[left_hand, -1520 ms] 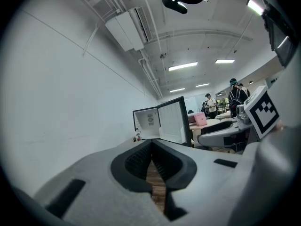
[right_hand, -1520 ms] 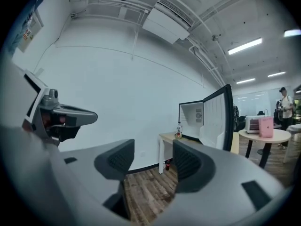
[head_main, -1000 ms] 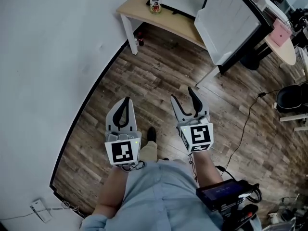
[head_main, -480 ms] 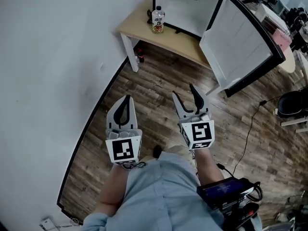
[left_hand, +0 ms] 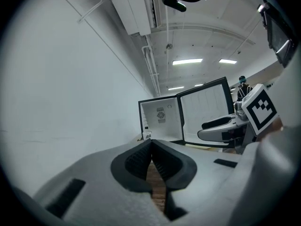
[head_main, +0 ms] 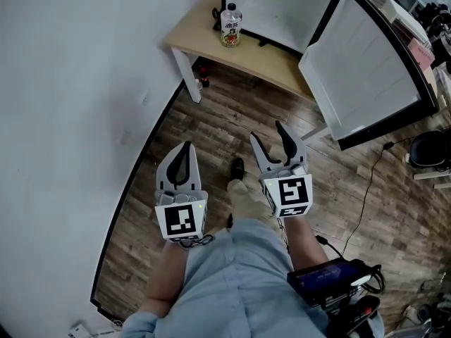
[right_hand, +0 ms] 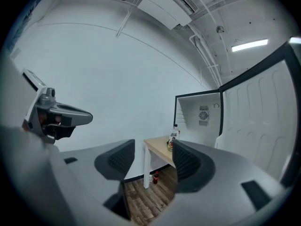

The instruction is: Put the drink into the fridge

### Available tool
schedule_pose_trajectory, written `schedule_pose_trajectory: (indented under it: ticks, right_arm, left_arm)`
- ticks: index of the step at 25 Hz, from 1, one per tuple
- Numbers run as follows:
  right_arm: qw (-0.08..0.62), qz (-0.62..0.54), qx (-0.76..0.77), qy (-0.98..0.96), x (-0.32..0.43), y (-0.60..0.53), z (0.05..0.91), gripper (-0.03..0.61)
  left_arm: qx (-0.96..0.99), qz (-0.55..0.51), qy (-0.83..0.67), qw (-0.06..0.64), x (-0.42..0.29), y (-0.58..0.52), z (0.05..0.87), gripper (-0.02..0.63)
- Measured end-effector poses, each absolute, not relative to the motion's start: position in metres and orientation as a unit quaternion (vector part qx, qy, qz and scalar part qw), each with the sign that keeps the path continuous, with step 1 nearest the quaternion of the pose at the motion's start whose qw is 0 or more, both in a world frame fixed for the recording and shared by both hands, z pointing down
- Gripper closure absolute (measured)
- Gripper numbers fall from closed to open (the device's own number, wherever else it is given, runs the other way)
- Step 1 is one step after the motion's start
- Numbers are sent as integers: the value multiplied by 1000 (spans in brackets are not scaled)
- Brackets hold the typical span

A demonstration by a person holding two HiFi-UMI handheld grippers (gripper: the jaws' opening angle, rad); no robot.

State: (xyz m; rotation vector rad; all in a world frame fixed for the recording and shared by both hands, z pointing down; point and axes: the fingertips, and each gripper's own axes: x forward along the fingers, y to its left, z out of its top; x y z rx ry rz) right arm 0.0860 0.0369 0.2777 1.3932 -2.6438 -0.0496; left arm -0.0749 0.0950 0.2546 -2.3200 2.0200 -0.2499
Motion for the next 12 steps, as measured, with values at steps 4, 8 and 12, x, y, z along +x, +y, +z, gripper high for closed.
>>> schedule_pose_trajectory:
  ticks: [4,8,12]
  right_arm:
    - [80,-19,459,-884,73,-3,285,324]
    - [76,-17,460,-884,61,-58,289,324]
    - [75,-13,459,-885,44,-121,291,324]
  left_arm:
    - [-750,-90,655,27,-86,55,266,606]
    - [-751,-97,653,12,-93,2,275,606]
    - [-750,-111,652,6,-109,-57,279,606]
